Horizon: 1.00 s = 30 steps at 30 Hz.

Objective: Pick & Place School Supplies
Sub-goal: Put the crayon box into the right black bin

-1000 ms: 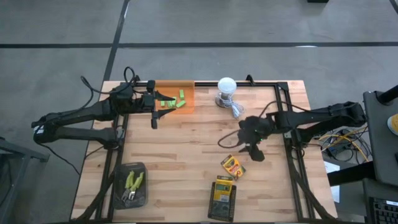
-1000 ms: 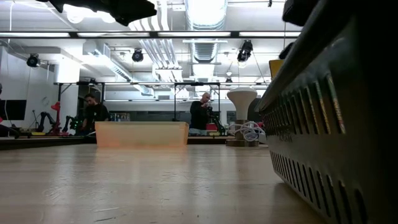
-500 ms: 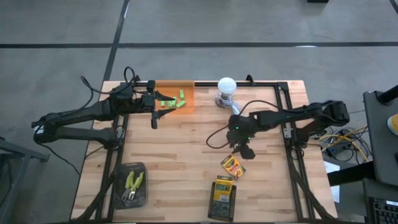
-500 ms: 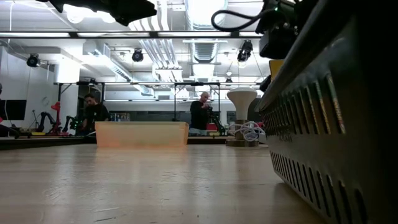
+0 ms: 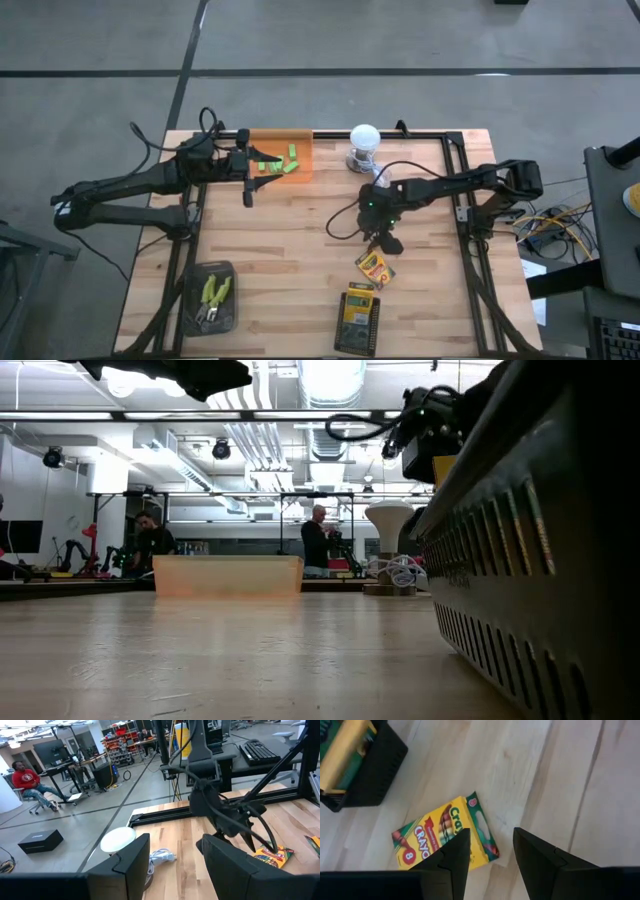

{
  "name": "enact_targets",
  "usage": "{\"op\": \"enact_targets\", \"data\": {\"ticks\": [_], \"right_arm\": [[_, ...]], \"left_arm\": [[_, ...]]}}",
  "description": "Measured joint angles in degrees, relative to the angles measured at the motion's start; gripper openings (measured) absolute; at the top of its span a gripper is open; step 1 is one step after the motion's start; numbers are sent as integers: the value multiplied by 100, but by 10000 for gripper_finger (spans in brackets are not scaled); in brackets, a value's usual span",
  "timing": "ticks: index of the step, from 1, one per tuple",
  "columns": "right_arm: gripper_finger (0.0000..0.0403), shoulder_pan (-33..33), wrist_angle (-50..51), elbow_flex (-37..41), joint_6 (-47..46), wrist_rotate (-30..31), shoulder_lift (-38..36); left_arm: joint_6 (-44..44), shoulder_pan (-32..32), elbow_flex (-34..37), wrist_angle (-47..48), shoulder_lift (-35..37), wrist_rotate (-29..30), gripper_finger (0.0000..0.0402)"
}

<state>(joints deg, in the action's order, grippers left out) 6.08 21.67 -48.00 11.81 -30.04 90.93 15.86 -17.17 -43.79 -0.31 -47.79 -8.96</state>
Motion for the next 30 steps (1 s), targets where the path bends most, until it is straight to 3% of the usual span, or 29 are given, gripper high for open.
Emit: {"op": "enact_targets", "data": {"ticks": [11, 30], "right_arm": [[141, -3, -111, 27, 336, -171, 441], [130, -8, -120, 174, 335, -147, 493]], "left_arm": [[0, 2, 0, -1, 1, 0, 188], [0, 2, 0, -1, 0, -1, 188]]}}
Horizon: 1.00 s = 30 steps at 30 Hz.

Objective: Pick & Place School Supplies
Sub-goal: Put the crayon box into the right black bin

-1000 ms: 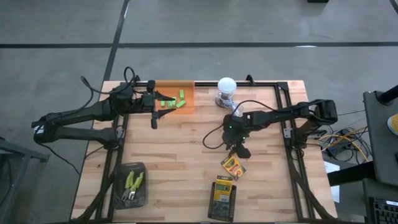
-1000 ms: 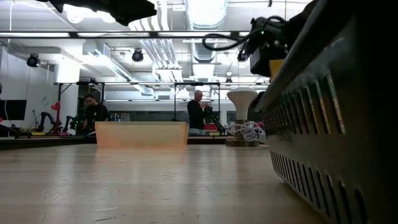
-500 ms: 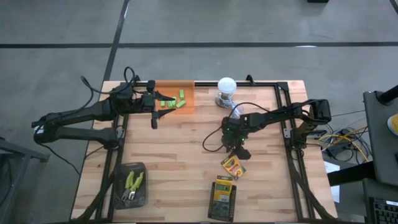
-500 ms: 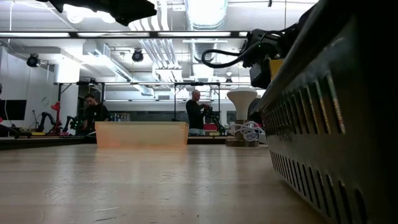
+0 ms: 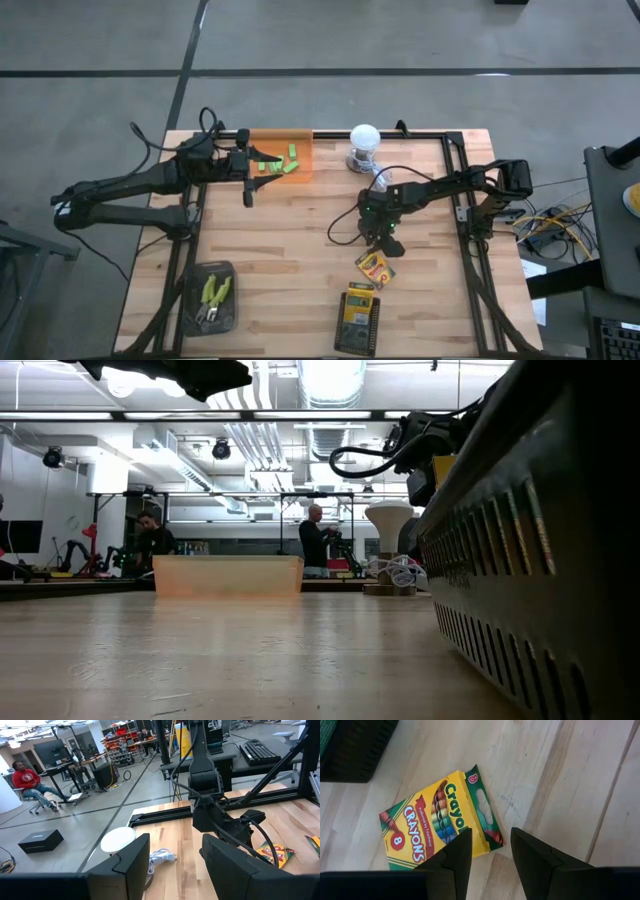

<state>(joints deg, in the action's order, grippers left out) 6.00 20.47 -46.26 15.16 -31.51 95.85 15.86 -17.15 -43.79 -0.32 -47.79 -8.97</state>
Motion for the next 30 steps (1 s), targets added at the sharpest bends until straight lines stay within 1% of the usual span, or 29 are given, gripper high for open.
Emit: {"op": "enact_targets", "data": {"ticks": [6, 10, 14, 17, 21, 23, 28, 30], "right_arm": [[123, 0, -50, 9, -135, 23, 0], [127, 0, -414, 9, -116, 20, 0], [140, 0, -858, 104, -36, 0, -2], [152, 15, -1199, 248, 5, -113, -2], [171, 103, -1405, 405, -16, -486, -7], [178, 143, -1519, 484, -15, -503, -22], [181, 276, -1930, 770, 35, -517, -100], [178, 334, -2167, 927, 41, -630, -103]], "left_arm": [[0, 0, 0, 0, 0, 1, 188], [0, 0, 0, 0, 2, 2, 188], [0, 0, 0, 0, 2, 2, 188], [0, 0, 0, 0, 1, 1, 188], [0, 0, 0, 0, 2, 0, 188], [0, 0, 0, 0, 0, 2, 188], [0, 0, 0, 0, 1, 0, 188], [0, 0, 0, -2, 2, 2, 188]]}}
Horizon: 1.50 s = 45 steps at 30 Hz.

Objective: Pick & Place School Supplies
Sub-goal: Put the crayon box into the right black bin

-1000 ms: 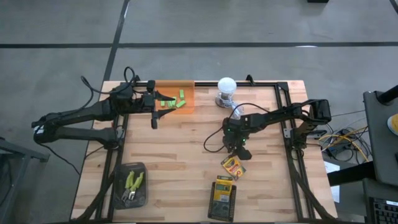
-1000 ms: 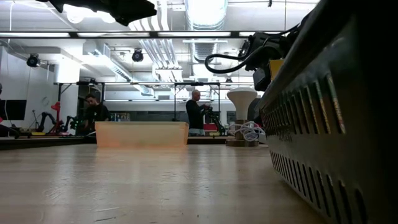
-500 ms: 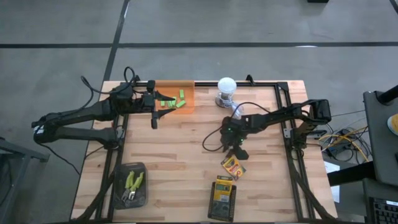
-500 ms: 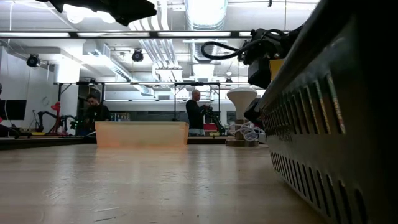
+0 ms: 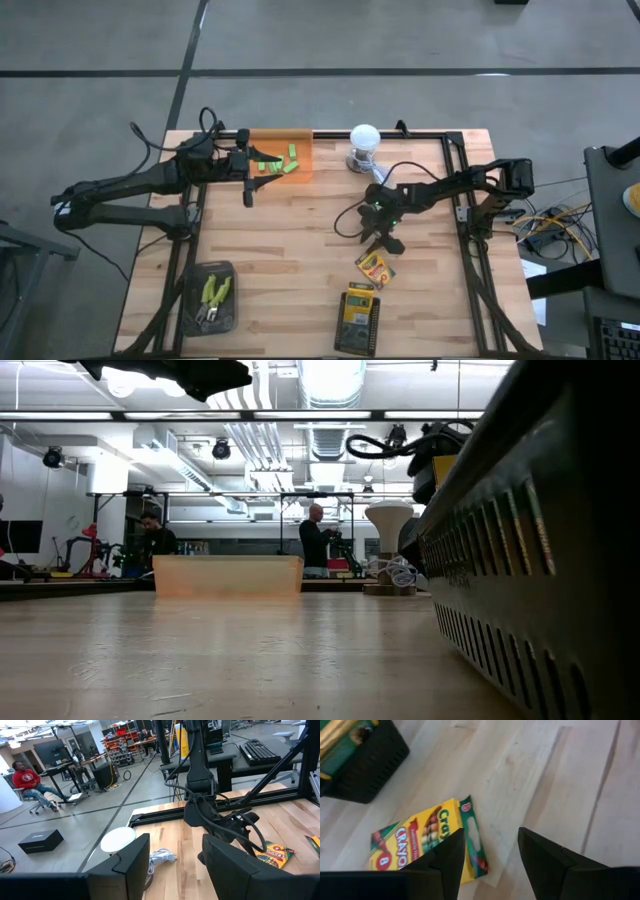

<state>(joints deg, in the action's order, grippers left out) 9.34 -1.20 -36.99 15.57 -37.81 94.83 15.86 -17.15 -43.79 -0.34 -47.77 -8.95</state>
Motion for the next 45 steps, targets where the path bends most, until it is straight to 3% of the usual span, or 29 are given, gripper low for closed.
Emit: {"op": "enact_targets", "data": {"ticks": [6, 11, 45], "right_arm": [[176, 164, -1097, 575, -32, -445, 0], [172, 180, -1789, 941, -75, -467, 0], [135, 173, -1500, 808, -395, -445, 376]], "left_arm": [[0, 0, 0, 0, -2, -1, 188], [0, 0, 0, 0, -2, 0, 188], [0, 2, 0, 1, -2, -1, 188]]}}
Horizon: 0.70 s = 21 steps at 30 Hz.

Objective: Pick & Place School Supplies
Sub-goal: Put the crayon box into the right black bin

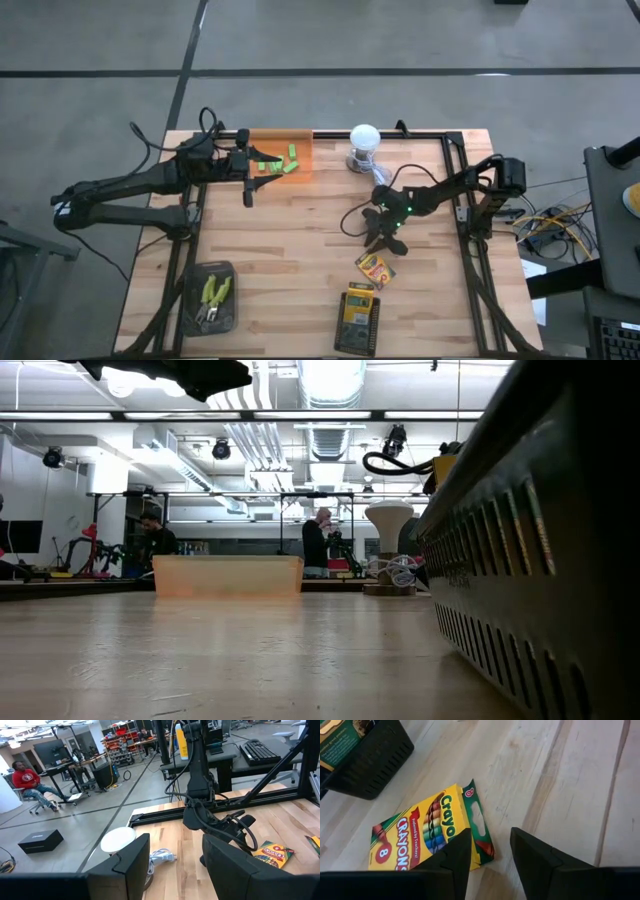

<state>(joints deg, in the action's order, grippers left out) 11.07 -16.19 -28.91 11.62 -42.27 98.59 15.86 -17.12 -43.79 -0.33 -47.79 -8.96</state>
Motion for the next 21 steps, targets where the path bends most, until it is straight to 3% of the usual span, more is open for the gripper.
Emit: {"op": "enact_targets", "data": {"ticks": [5, 15, 21], "right_arm": [[122, -9, 69, -11, -113, 225, -7], [107, -182, 107, -2, 918, 360, -7], [107, -337, 97, -2, 995, 414, 0]], "left_arm": [[0, -2, 0, 0, 0, 0, 188], [0, 0, 0, -1, 2, 1, 188], [0, 0, 0, -1, 0, 1, 188]]}}
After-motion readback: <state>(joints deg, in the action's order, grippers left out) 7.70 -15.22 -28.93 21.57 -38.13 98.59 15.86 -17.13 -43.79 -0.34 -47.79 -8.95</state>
